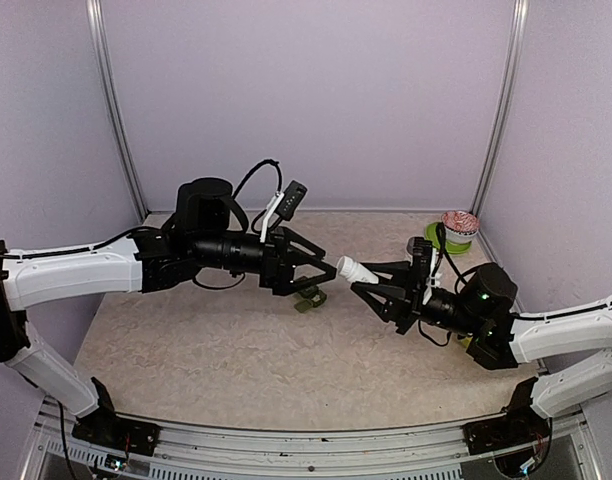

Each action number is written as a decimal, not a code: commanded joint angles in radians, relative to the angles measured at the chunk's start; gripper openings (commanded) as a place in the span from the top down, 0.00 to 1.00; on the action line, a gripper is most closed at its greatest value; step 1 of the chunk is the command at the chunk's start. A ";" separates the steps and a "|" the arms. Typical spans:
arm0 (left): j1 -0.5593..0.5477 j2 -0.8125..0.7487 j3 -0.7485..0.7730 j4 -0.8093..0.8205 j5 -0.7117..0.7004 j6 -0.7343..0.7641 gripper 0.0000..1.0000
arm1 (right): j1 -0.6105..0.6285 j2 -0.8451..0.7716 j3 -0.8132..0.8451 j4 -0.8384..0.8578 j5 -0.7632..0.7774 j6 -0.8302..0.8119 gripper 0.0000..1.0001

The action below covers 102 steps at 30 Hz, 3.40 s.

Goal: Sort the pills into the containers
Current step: Close the lid of the pill bottle, then screw the lid of the pill bottle onto the pill bottle.

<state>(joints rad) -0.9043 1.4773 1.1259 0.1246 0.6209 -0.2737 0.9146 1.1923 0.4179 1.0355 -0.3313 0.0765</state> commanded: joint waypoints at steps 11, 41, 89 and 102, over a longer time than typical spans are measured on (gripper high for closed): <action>0.011 0.038 0.026 0.007 0.058 -0.226 0.13 | 0.006 0.016 0.023 -0.040 0.029 -0.138 0.73; -0.024 0.092 0.085 0.015 0.056 -0.220 0.43 | 0.015 0.038 0.040 -0.071 0.049 -0.150 0.73; -0.047 0.151 0.138 -0.158 0.182 -0.033 0.76 | 0.070 0.058 0.098 -0.182 -0.023 -0.165 0.73; -0.048 0.118 0.140 -0.221 0.204 0.085 0.72 | 0.070 0.024 0.065 -0.092 -0.069 0.084 0.73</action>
<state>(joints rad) -0.9028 1.5967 1.2358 -0.1184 0.7731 -0.2405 0.9546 1.2327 0.4534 0.8291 -0.3592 0.0689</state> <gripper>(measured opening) 0.288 0.320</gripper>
